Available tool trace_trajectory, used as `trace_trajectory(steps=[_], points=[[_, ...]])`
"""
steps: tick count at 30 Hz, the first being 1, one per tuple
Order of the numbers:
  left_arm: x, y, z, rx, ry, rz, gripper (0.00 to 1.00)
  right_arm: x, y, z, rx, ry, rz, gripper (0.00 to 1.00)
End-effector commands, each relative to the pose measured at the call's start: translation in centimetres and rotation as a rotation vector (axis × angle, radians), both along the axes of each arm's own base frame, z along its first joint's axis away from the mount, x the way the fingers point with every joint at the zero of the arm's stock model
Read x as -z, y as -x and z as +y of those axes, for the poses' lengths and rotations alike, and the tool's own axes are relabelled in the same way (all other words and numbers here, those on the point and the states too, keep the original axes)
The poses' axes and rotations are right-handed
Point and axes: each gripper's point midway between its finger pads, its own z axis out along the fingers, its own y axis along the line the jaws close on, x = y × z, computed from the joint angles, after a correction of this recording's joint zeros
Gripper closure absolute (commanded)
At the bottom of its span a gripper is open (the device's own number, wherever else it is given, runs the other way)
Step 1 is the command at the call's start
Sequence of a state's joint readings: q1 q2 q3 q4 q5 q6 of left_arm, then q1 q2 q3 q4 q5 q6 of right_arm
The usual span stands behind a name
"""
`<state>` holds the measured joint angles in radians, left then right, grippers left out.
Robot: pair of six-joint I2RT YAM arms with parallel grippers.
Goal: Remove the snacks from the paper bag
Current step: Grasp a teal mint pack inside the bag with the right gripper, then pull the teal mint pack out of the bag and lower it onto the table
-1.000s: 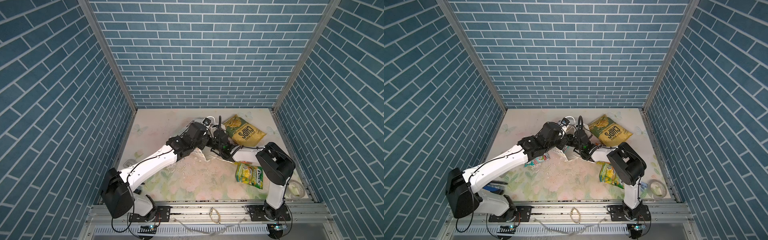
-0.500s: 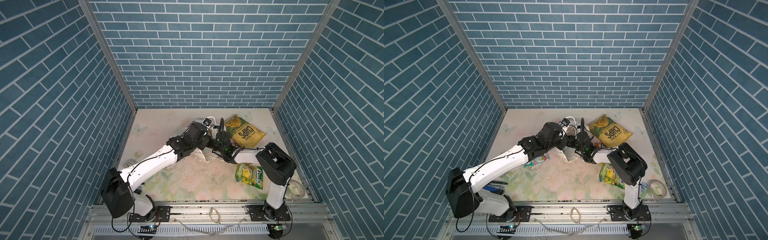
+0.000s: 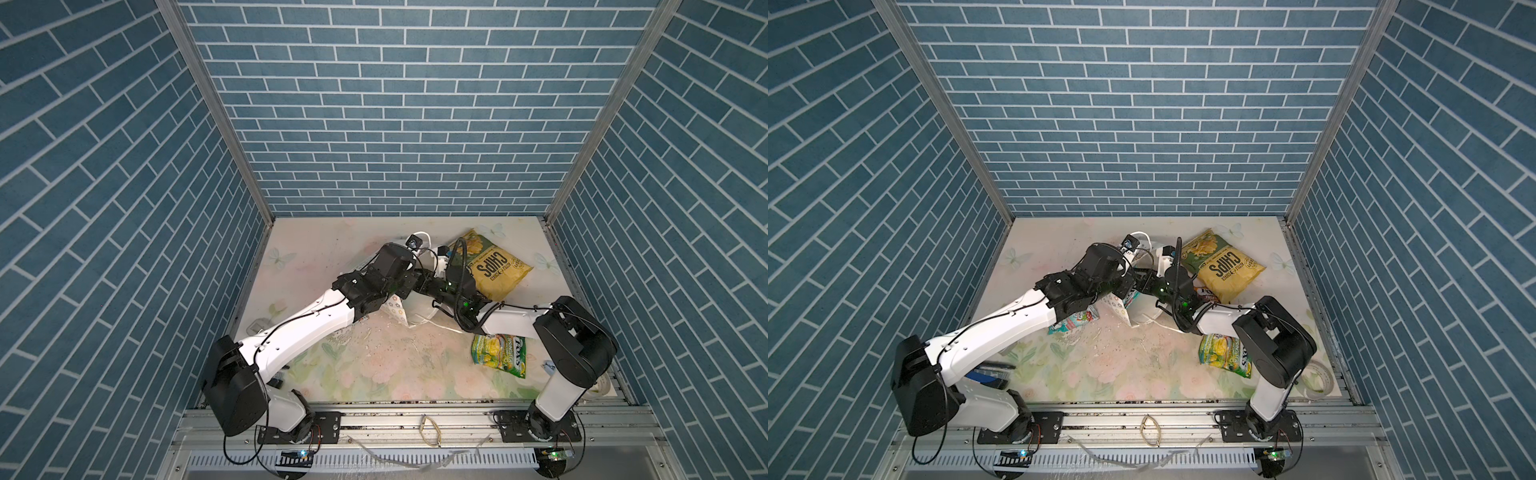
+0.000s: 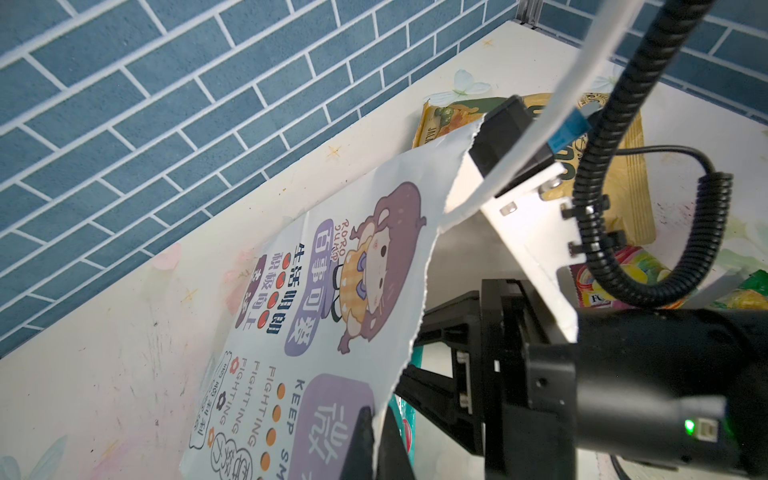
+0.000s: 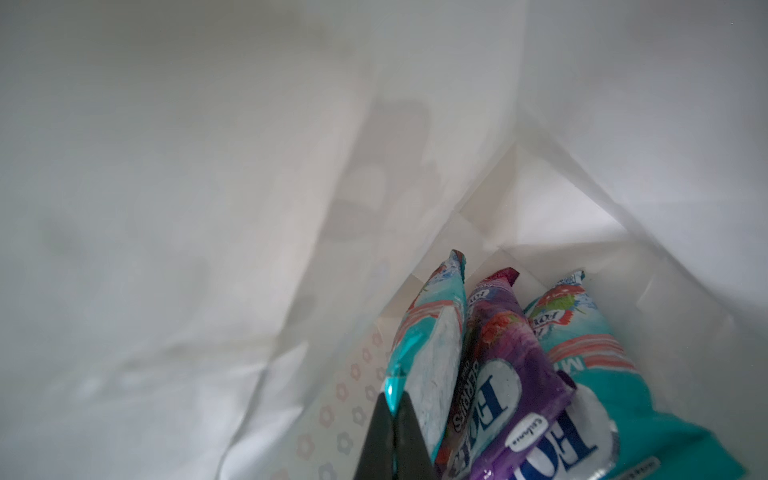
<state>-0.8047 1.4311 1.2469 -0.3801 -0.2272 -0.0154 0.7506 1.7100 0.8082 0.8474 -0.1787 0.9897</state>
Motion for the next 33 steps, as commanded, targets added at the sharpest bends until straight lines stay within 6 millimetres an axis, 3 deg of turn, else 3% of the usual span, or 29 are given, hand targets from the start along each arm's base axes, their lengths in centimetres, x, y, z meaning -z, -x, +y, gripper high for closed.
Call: trace_trajectory(steps=[1, 21, 33], points=[[-1.8, -0.2, 0.6, -0.023, 0.026, -0.02, 1.0, -3.0, -0.3, -1.3, 0.049, -0.043, -0.072, 1.0], [-2.9, -0.4, 0.7, -0.043, 0.068, -0.019, 1.0, -8.3, 4.1, -4.6, -0.006, 0.075, -0.233, 1.0], [-3.2, -0.3, 0.8, -0.047, 0.079, -0.021, 1.0, -15.9, 8.2, -8.4, -0.008, 0.143, -0.448, 1.0]])
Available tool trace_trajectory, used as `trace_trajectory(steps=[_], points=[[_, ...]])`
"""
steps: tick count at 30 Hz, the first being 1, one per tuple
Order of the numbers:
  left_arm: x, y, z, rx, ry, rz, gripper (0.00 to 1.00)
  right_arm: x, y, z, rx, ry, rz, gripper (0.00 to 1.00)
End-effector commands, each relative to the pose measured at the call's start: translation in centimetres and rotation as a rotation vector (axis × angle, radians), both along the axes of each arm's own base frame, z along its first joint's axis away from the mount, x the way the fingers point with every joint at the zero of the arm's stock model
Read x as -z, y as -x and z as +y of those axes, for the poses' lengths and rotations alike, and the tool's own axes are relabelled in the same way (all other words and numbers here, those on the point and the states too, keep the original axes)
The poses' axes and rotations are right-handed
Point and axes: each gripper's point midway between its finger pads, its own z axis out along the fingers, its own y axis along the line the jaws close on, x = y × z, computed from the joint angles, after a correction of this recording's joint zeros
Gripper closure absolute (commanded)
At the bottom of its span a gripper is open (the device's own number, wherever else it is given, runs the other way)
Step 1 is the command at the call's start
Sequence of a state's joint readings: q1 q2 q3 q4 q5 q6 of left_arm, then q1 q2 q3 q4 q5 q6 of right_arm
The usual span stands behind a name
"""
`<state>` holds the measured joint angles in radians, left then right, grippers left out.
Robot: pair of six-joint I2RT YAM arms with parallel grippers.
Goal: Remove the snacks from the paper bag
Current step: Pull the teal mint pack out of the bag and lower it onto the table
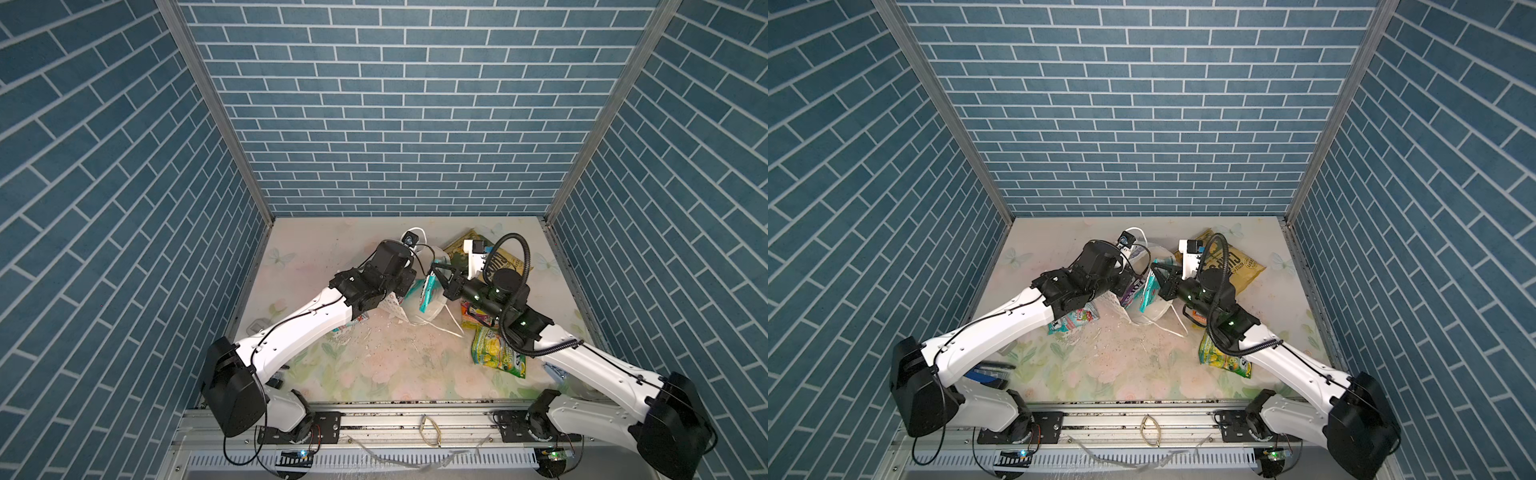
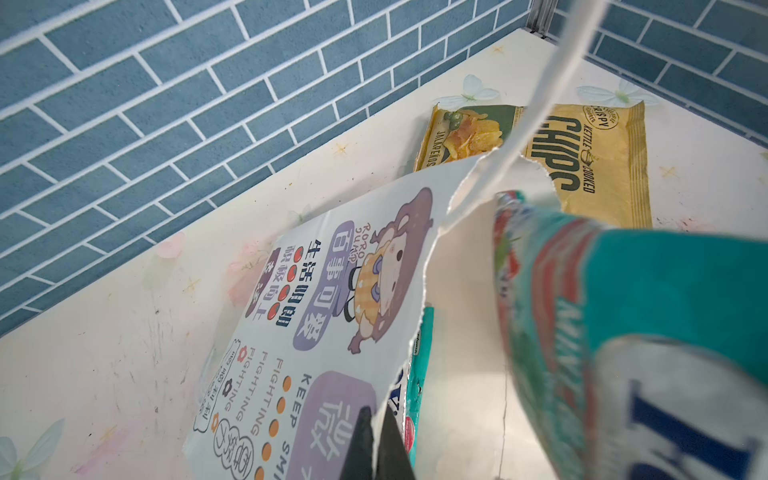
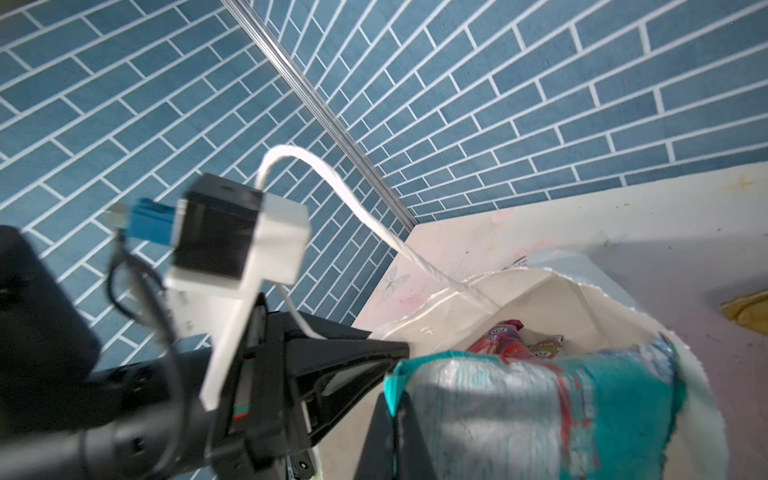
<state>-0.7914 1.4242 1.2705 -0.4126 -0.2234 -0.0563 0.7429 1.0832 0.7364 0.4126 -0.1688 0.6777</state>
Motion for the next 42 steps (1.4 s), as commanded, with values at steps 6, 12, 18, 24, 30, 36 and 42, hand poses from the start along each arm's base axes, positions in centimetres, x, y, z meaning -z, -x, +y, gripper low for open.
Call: trace_trajectory(steps=[6, 12, 18, 24, 30, 36, 42], points=[[-2.8, -0.1, 0.2, -0.009, 0.059, -0.044, 1.0, -4.8, 3.0, -3.3, 0.013, 0.14, -0.166, 1.0], [-2.7, -0.1, 0.1, -0.007, 0.052, -0.043, 1.0, -5.5, 5.7, -6.1, 0.007, 0.286, -0.178, 1.0], [-2.6, -0.3, 0.0, -0.006, 0.045, -0.037, 1.0, -3.9, 9.8, -5.9, -0.203, 0.39, -0.126, 1.0], [-2.3, -0.5, -0.4, -0.003, 0.047, -0.024, 1.0, -1.6, 13.4, -5.1, -0.388, 0.35, 0.01, 1.0], [-2.1, -0.6, -0.5, 0.002, 0.048, -0.018, 1.0, 1.0, 17.3, -4.4, -0.59, 0.289, 0.173, 1.0], [-1.9, -0.6, -0.4, 0.001, 0.047, -0.013, 1.0, 5.3, 18.1, -3.6, -0.661, 0.31, 0.322, 1.0], [-1.7, -0.8, -0.4, 0.0, 0.045, -0.008, 1.0, 6.3, 19.0, -2.7, -0.743, 0.265, 0.357, 1.0]])
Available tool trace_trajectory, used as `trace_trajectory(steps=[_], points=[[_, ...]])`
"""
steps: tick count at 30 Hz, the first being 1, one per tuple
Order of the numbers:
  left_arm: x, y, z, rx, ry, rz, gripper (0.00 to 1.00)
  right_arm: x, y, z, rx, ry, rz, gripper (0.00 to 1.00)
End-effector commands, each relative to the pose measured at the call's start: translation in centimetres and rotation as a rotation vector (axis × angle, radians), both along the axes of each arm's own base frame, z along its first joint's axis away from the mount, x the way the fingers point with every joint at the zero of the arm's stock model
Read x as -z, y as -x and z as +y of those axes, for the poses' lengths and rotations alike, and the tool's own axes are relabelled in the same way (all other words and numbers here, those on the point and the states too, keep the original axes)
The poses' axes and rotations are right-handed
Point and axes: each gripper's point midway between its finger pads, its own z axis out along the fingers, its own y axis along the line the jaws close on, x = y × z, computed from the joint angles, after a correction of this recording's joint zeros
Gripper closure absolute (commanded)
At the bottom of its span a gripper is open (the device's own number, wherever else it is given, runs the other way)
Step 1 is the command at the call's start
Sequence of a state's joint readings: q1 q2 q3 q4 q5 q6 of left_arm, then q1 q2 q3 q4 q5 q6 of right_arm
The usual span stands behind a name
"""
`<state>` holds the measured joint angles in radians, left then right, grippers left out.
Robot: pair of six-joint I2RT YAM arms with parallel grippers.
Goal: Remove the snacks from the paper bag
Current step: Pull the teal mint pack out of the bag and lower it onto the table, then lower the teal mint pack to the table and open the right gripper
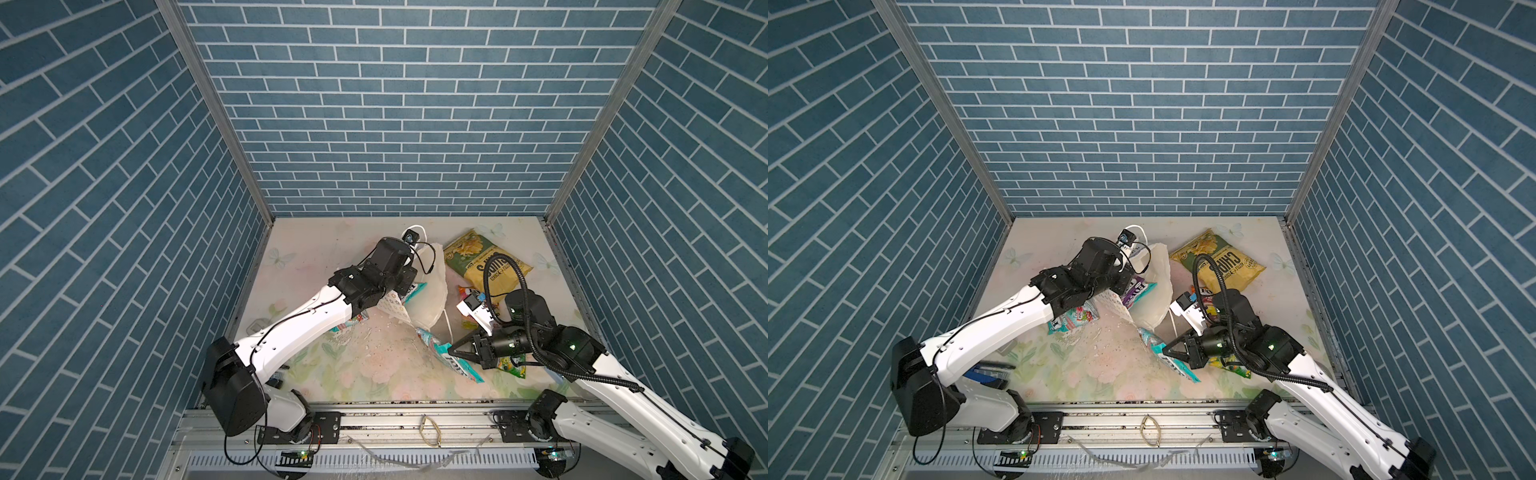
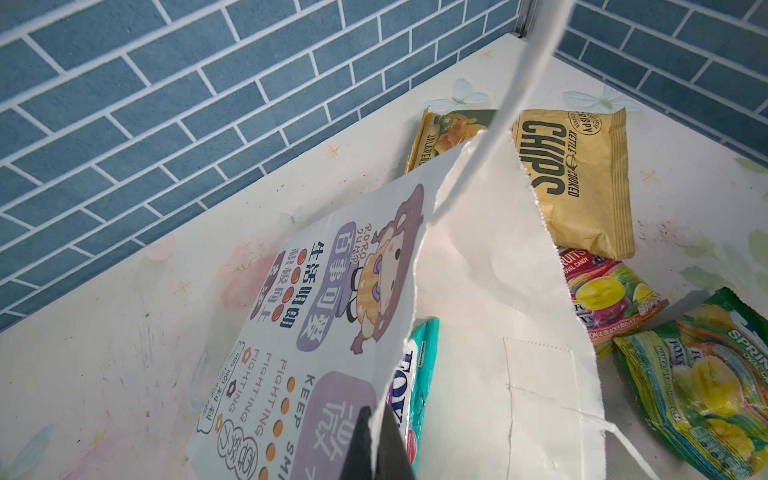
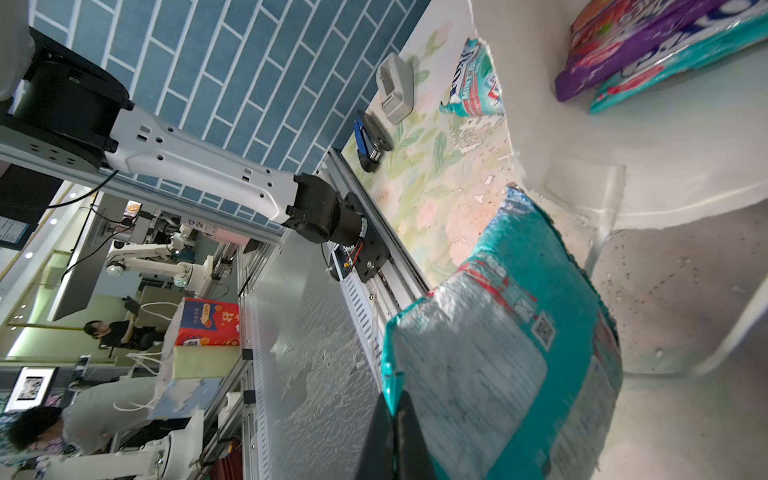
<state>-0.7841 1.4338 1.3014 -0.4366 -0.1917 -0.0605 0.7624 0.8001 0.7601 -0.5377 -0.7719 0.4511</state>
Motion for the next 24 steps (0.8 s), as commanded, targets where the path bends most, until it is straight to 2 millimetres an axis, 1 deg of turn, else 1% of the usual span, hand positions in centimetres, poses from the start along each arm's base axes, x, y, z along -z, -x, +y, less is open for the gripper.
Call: trace_trajectory(steps=[1, 5, 10, 12, 16, 18, 22, 24], points=[[-1.1, -0.9, -0.1, -0.016, 0.029, -0.023, 1.0, -2.3, 1.2, 0.9, -0.074, -0.113, 0.0, 1.0], [-0.9, -1.0, -0.3, -0.013, 0.03, -0.016, 1.0, -4.2, 1.0, 0.8, -0.066, -0.162, -0.075, 1.0], [-0.9, -1.1, -0.3, -0.014, 0.029, -0.017, 1.0, -7.2, 0.8, 0.6, -0.055, -0.221, -0.186, 1.0], [-0.9, -1.1, -0.3, -0.013, 0.029, -0.018, 1.0, -8.6, 0.9, 0.5, -0.061, -0.249, -0.224, 1.0], [-1.0, -1.0, -0.3, -0.013, 0.03, -0.018, 1.0, -11.4, 2.3, 0.4, -0.126, -0.332, -0.245, 1.0], [-0.9, -1.1, -0.2, -0.016, 0.029, -0.019, 1.0, -11.7, 2.6, 0.5, -0.143, -0.342, -0.235, 1.0], [-0.8, -1.2, -0.3, -0.013, 0.027, -0.017, 1.0, -11.1, 3.2, 1.0, -0.195, -0.326, -0.175, 1.0], [-0.7, -1.3, -0.4, -0.013, 0.028, -0.016, 1.0, -11.4, 3.9, 1.2, -0.228, -0.342, -0.165, 1.0]])
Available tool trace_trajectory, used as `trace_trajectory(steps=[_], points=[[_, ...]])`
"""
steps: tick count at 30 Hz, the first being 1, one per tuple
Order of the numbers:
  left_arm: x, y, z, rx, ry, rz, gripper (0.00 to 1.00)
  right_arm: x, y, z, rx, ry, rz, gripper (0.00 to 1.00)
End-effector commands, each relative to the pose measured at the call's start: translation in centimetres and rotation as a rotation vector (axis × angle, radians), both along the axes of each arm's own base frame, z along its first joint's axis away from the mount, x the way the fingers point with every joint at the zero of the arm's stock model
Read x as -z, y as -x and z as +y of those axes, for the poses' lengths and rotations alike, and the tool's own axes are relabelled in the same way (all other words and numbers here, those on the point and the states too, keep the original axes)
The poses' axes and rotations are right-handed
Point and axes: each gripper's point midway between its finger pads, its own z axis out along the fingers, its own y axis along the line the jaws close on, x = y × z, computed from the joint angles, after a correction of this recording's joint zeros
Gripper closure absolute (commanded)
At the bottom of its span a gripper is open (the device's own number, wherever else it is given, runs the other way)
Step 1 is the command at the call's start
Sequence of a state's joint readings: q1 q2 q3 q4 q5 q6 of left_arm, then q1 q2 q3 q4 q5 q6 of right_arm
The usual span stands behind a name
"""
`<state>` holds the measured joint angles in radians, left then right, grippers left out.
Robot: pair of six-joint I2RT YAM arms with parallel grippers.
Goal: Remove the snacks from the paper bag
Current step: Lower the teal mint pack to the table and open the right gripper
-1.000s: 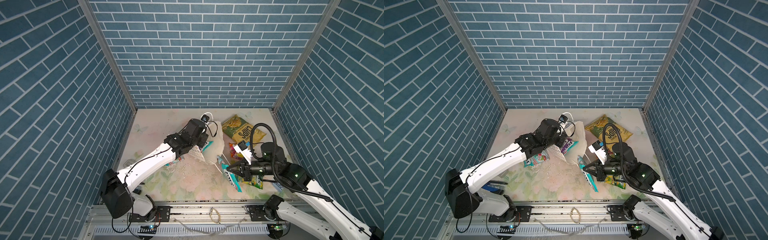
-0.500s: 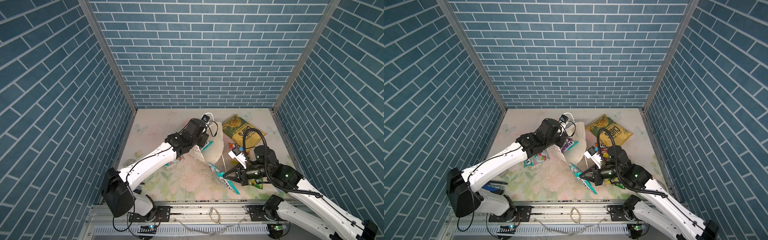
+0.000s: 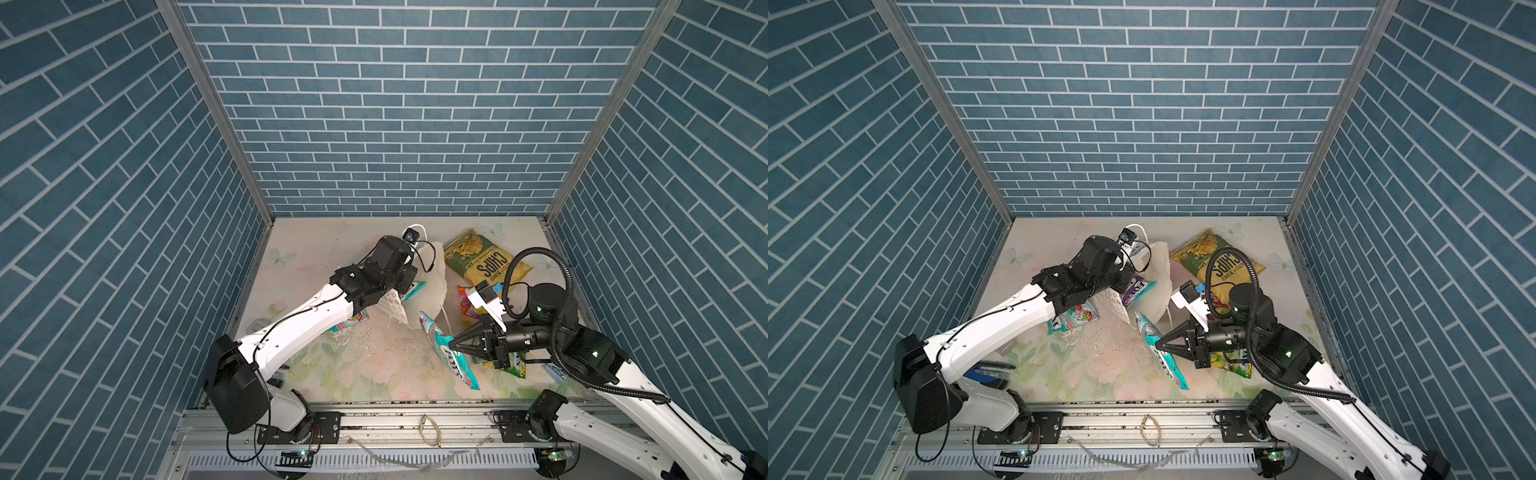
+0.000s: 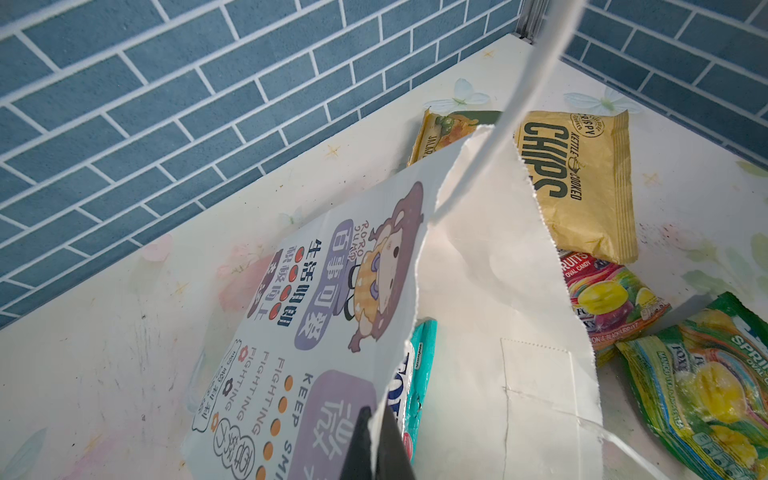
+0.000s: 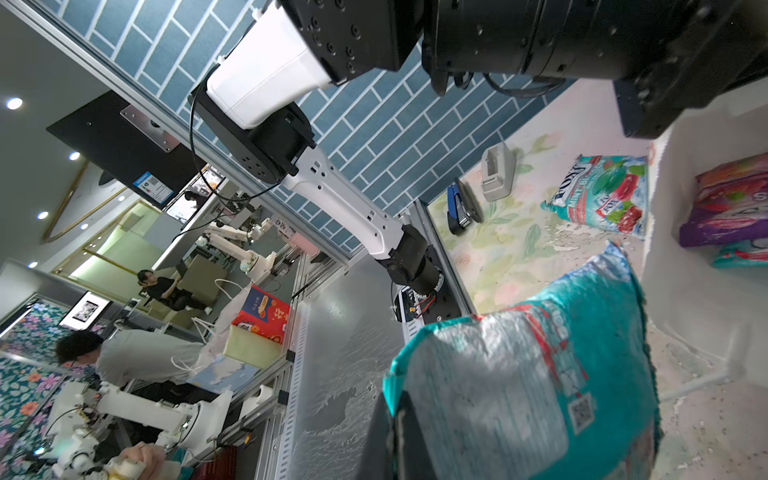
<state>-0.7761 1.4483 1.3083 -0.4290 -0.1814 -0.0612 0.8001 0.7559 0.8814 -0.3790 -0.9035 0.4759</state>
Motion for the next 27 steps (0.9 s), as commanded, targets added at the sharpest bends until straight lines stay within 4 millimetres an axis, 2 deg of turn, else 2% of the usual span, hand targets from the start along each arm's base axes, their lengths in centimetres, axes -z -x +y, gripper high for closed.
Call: trace_trajectory(steps=[1, 6, 8, 10, 19, 27], points=[[-1.0, -0.9, -0.2, -0.011, 0.024, -0.022, 1.0, -2.6, 2.0, 0.1, -0.114, -0.083, -0.016, 1.0], [-0.8, -1.0, -0.3, -0.011, 0.024, -0.018, 1.0, -6.0, 4.1, -0.8, -0.189, -0.193, -0.092, 1.0], [-0.8, -1.0, -0.3, -0.01, 0.024, -0.018, 1.0, -6.5, 4.4, -1.0, -0.197, -0.205, -0.104, 1.0], [-0.9, -1.0, -0.3, -0.01, 0.023, -0.017, 1.0, -5.4, 3.9, -0.7, -0.183, -0.149, -0.082, 1.0], [-1.0, -0.8, 0.2, -0.02, 0.019, -0.022, 1.0, 2.4, 1.1, 2.7, -0.156, 0.022, 0.117, 1.0], [-0.7, -0.9, 0.1, -0.019, 0.019, -0.016, 1.0, 6.6, 0.4, 5.2, -0.168, 0.037, 0.237, 1.0]])
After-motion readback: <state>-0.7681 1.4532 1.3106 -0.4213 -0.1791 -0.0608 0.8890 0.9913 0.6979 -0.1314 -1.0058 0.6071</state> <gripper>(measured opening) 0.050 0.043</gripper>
